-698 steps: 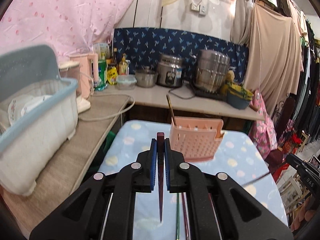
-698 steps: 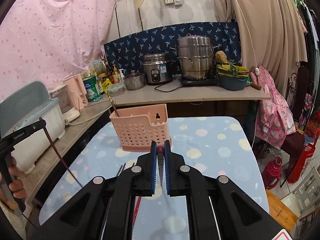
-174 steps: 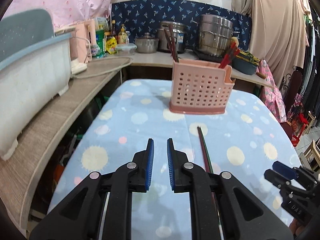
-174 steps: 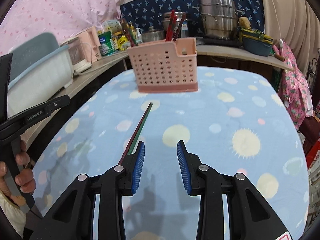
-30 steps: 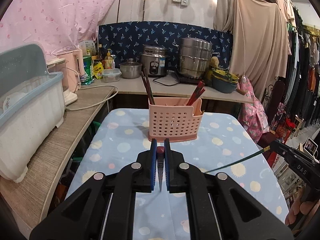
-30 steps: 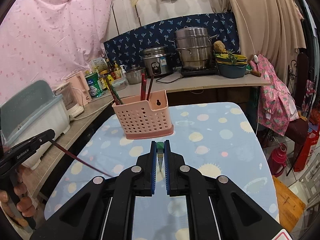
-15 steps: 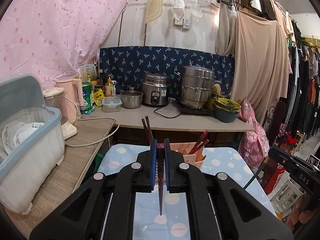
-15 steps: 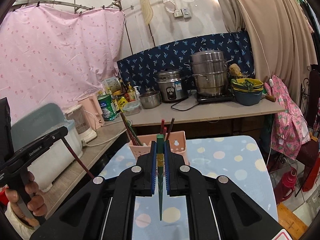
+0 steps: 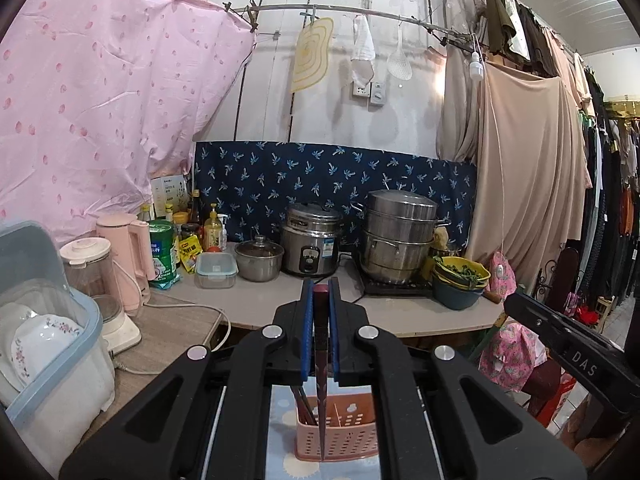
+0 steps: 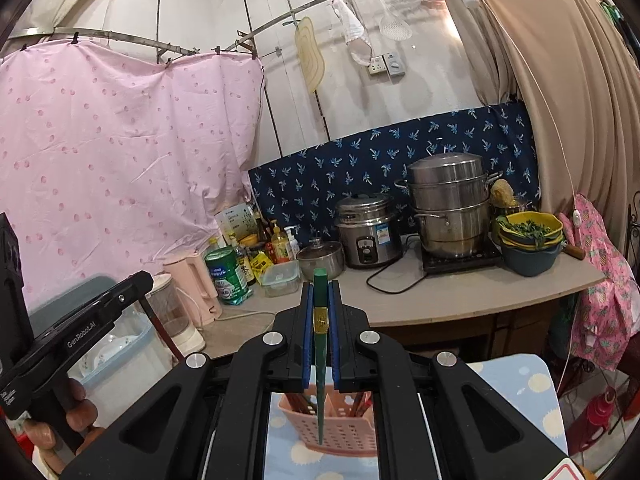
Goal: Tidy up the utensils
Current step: 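Lift both held chopsticks and lower them into the pink basket, then open both tools to release the chopsticks into the basket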
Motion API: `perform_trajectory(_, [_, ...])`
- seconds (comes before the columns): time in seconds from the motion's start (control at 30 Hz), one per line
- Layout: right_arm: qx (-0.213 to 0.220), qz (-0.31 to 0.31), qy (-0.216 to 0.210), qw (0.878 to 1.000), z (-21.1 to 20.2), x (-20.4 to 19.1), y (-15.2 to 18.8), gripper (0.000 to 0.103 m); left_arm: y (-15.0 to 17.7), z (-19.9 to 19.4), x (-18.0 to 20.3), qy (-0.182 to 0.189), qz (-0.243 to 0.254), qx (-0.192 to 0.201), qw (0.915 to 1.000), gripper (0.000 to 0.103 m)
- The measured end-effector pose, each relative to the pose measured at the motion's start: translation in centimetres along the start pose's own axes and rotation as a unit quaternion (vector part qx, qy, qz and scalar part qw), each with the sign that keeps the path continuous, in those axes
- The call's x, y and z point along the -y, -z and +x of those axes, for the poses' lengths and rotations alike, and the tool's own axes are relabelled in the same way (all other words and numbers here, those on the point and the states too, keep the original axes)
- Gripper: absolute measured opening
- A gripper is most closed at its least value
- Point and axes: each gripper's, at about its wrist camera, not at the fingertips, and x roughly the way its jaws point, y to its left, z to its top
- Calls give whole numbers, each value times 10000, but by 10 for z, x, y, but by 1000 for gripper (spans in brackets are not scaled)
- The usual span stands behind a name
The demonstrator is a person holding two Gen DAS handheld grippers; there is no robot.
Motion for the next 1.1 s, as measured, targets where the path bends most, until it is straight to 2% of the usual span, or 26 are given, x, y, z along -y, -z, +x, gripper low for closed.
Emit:
perform_trajectory(0.13, [35, -20, 16, 10000, 28, 0, -12, 7, -7, 23, 4, 5, 63, 74, 10000, 7])
perform_trajectory(0.3, [-86, -100, 82, 9999, 62, 6, -9, 7, -1, 58, 14, -1, 251, 32, 9997, 7])
perform_trajectory(0.43, [-286, -139, 129, 9994, 87, 14, 5, 7, 13, 85, 19, -4, 397, -72, 9992, 7])
perform_trajectory(0.57, [-481, -168, 164, 9986, 104, 19, 25, 7, 34, 108, 17, 6, 341, -304, 9990, 7])
perform_trajectory(0.77, [-712, -82, 237, 9971, 117, 31, 49, 8, 57, 123, 9, -92, 251, -545, 9982, 10])
perform_trajectory(0.87, [-708, -65, 244, 9972, 113, 32, 54, 31, 65, 120, 7, -201, 218, -584, 9979, 35])
perform_trajectory(0.9, [-690, -75, 258, 9973, 111, 32, 56, 34, 66, 119, 6, -252, 233, -575, 9978, 39])
perform_trajectory(1.03, [-627, -110, 248, 9977, 100, 29, 60, 47, 69, 111, 8, -282, 278, -626, 9973, 39])
perform_trajectory(1.1, [-632, -115, 229, 9977, 93, 27, 63, 49, 70, 105, 8, -296, 288, -636, 9971, 39])
